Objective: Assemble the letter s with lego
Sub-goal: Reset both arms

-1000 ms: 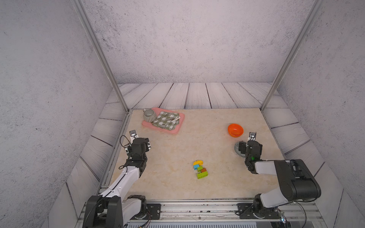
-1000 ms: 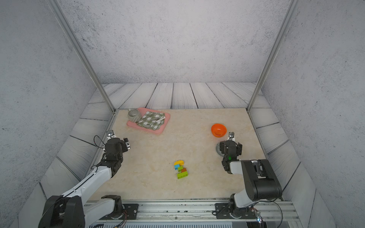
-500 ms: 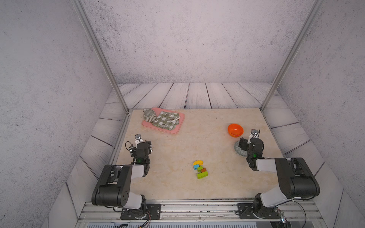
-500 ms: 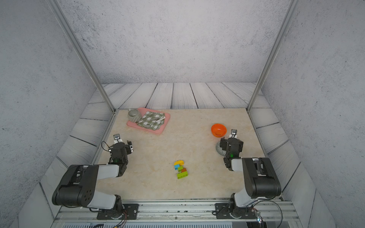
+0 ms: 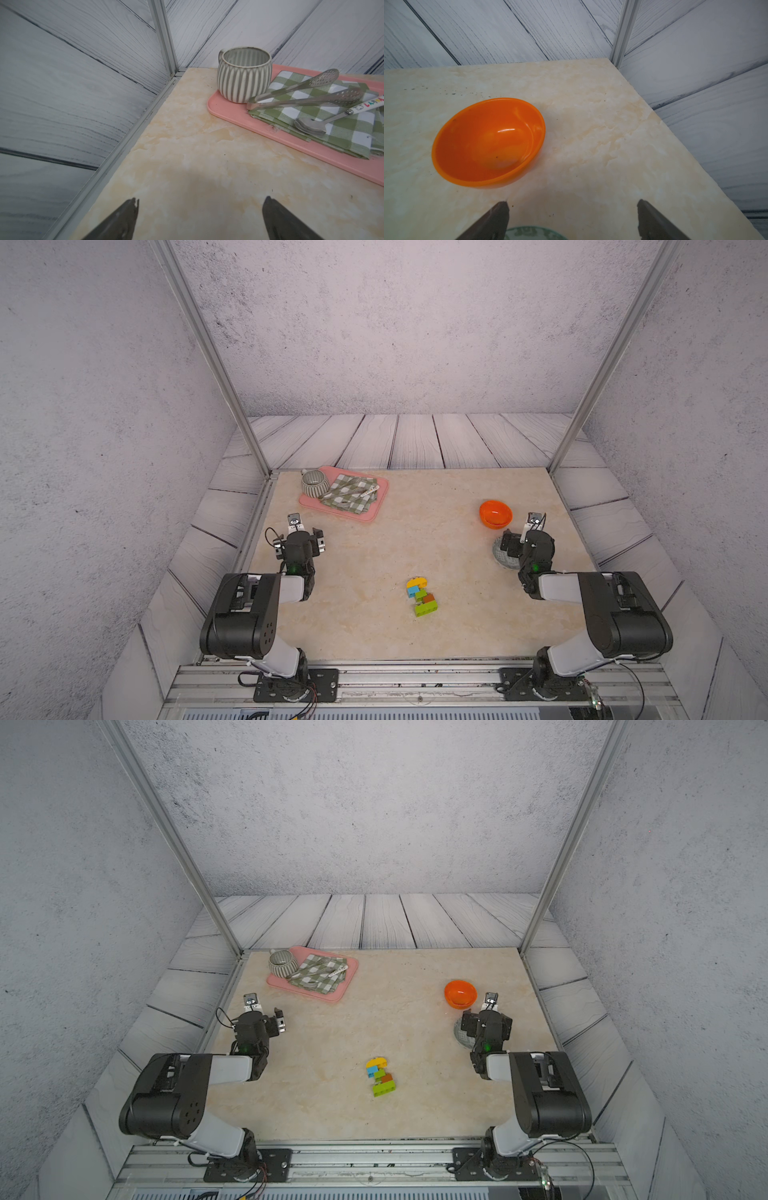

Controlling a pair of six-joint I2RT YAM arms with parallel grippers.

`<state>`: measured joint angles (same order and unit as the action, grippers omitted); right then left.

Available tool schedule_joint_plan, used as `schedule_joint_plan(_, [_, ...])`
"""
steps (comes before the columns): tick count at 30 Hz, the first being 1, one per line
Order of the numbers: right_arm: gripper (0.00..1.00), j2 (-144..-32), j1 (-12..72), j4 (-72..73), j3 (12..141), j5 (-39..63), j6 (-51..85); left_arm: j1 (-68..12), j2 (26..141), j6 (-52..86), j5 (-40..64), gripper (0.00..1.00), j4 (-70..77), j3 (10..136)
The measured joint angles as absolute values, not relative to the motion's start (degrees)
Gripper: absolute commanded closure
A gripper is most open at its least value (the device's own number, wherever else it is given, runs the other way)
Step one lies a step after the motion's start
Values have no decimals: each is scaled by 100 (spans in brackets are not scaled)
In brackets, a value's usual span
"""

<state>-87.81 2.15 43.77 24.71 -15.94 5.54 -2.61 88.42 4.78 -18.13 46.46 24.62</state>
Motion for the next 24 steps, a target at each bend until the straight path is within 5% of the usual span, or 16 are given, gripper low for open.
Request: schedule_joint_plan(24, [1,-8781,215,4348,2471,-1594,554,-261,8842,478,-1811,1,4523,2467])
